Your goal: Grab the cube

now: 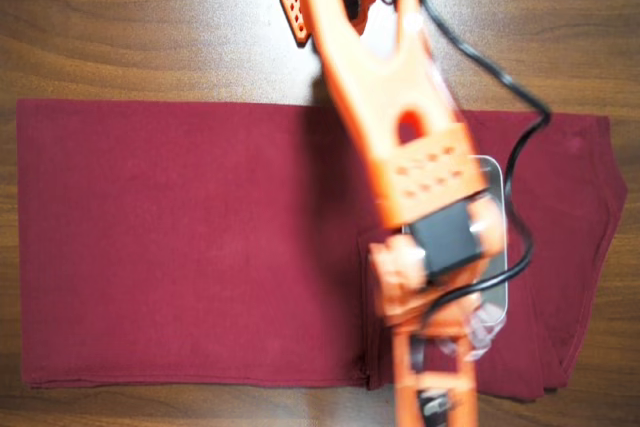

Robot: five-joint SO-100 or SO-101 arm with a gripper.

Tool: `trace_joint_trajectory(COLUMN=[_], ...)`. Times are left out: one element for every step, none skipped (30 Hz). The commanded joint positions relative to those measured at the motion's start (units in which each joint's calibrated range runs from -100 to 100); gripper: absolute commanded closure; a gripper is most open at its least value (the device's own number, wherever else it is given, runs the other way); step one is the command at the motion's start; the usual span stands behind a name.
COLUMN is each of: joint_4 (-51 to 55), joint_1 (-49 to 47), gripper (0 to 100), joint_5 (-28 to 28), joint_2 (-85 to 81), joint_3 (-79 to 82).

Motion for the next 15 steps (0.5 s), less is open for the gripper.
trace_joint_trajectory(joint_4=[-7.32,-8.88,-9.99,-10.45,-10.45,-10.08,-9.8,-9.25,-8.51,-7.59,-6.3,-5.19,-4.83,-4.55,-4.18], joint_1=[-10.61,-12.53,-13.68,-14.07,-14.07,-13.59,-13.11,-12.63,-12.34,-12.24,-12.05,-12.05,-12.34,-12.82,-12.92], gripper=[100,100,100,100,100,100,100,100,100,100,100,100,100,100,100], joint_5=[-1.66,-1.76,-1.76,-1.76,-1.76,-1.56,-1.56,-1.47,-1.32,-1.32,-1.51,-1.71,-1.71,-1.71,-1.76], joint_2=[2.12,3.63,5.05,6.2,7.0,7.45,7.62,7.62,7.62,7.27,6.91,6.29,5.14,3.98,3.45], joint_3=[0.79,0.79,0.79,0.79,0.79,0.79,0.79,0.79,0.79,0.79,0.88,1.07,2.16,3.52,4.34])
